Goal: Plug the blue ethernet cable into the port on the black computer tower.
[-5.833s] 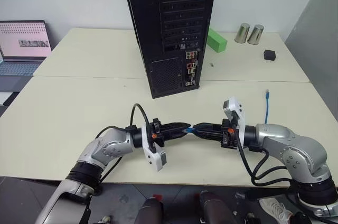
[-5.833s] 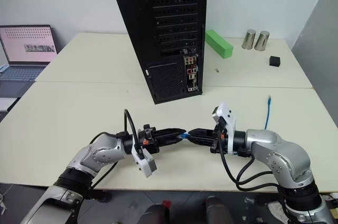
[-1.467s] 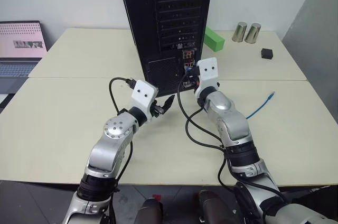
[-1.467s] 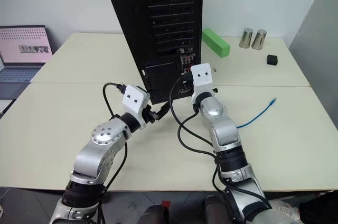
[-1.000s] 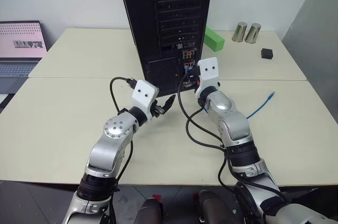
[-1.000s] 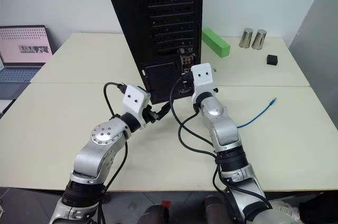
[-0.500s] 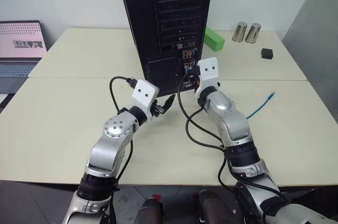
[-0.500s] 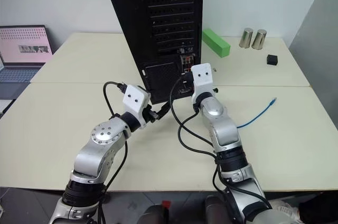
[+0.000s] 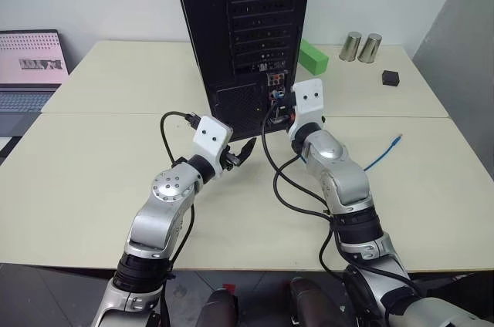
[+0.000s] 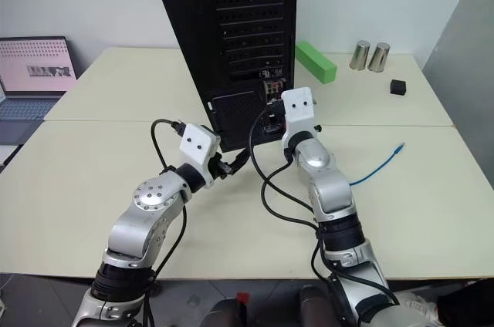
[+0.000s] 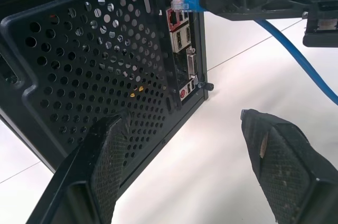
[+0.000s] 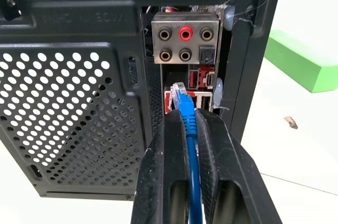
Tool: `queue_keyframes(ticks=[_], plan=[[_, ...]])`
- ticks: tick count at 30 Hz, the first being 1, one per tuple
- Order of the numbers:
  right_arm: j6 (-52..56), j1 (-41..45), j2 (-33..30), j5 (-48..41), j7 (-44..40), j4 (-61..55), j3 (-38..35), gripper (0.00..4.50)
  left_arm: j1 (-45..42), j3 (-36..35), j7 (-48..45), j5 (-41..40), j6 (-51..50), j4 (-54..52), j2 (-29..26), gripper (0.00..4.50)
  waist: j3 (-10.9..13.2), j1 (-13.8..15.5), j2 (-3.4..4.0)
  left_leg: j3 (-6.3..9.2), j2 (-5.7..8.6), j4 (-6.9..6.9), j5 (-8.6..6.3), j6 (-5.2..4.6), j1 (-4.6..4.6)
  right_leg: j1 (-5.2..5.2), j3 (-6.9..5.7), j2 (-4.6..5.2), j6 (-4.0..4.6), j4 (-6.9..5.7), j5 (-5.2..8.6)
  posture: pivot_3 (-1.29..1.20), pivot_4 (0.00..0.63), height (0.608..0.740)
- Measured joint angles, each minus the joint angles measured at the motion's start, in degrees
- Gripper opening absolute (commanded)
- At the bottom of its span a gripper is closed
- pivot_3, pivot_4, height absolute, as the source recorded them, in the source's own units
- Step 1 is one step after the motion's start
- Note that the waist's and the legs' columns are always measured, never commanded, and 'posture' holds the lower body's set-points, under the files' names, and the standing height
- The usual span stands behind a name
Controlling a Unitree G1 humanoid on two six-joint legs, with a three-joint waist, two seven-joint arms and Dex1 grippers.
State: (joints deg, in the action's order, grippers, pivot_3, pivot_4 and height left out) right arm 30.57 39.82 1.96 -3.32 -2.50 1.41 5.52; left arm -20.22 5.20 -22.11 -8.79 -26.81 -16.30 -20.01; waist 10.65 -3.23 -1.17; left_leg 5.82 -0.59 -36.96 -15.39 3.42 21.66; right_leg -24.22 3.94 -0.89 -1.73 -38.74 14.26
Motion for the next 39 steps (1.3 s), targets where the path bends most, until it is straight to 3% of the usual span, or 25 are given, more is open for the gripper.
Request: queue_keyframes(ticks=[39], plan=[[-1.13, 1.70, 1.33, 0.43, 0.78, 4.31, -0.20, 0.00, -0.63, 0.00, 0.11, 0.04, 0.69, 0.16, 0.09, 3.54, 0.01, 0.00, 0.01, -0.01, 0.00, 0.01, 0.00, 0.00, 0.04, -0.04, 0.01, 0.00, 0.00, 0.04, 0.00, 0.00, 0.150, 0.740]])
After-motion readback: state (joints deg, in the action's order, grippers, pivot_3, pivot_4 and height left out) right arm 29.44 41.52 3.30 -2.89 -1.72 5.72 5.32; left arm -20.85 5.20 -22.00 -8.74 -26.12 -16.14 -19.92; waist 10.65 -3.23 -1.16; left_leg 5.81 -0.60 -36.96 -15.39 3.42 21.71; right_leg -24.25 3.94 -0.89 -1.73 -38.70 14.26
